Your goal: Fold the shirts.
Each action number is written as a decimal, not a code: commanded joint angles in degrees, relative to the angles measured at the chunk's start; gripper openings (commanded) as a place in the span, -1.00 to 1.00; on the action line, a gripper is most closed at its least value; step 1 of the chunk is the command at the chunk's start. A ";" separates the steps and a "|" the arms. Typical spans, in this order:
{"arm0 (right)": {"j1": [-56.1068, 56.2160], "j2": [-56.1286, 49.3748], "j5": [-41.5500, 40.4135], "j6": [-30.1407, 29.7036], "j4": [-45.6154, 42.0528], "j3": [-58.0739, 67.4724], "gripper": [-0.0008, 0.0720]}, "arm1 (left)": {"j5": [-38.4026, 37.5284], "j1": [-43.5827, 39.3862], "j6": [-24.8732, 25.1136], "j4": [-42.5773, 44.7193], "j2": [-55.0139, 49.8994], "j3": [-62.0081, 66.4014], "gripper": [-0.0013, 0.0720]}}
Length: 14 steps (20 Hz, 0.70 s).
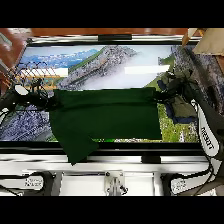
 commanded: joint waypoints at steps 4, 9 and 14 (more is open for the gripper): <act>-1.03 9.66 -18.86 -1.70 -15.96 0.00 0.52 | -22.86 7.41 0.81 1.07 1.73 6.58 0.50; -12.98 17.29 -27.02 -6.25 -7.85 -7.45 0.52 | -25.14 13.16 4.52 0.90 15.19 -18.62 0.50; -17.51 20.76 -26.86 -8.00 -3.82 -13.90 0.52 | -17.81 14.84 11.47 -2.54 24.22 -34.86 0.31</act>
